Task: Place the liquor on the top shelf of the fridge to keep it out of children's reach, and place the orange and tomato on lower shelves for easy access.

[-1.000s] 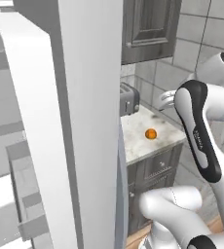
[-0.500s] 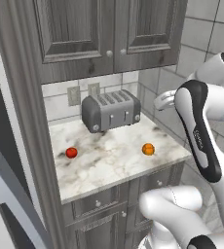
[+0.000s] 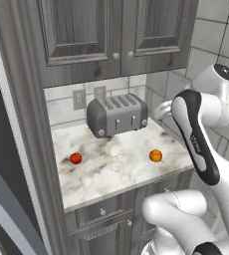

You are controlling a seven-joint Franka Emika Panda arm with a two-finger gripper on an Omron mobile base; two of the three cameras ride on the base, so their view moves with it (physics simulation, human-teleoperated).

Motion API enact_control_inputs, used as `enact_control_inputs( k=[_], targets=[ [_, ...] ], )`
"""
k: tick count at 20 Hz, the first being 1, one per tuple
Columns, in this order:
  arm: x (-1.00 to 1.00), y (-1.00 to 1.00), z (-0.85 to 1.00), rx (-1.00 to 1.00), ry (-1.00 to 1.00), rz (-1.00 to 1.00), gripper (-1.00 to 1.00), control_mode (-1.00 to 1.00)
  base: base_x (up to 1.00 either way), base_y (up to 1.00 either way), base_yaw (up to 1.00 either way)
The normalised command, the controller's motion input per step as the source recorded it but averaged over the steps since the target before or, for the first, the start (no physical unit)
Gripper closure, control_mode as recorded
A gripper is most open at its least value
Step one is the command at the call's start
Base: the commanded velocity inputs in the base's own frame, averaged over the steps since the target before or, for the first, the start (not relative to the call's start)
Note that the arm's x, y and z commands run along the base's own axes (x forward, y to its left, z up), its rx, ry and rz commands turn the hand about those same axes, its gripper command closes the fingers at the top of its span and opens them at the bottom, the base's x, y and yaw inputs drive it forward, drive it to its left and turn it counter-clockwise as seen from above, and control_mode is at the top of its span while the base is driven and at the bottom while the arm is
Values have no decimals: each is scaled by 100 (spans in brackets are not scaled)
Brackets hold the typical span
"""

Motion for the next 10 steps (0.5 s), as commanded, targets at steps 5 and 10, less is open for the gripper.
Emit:
enact_control_inputs(
  k=[5, 10],
  targets=[
    [20, -7, -72, -2, 0, -12, -100, -100, 0, 0, 0],
    [22, -7, -70, -3, 7, -24, -100, -100, 0, 0, 0]
  ],
)
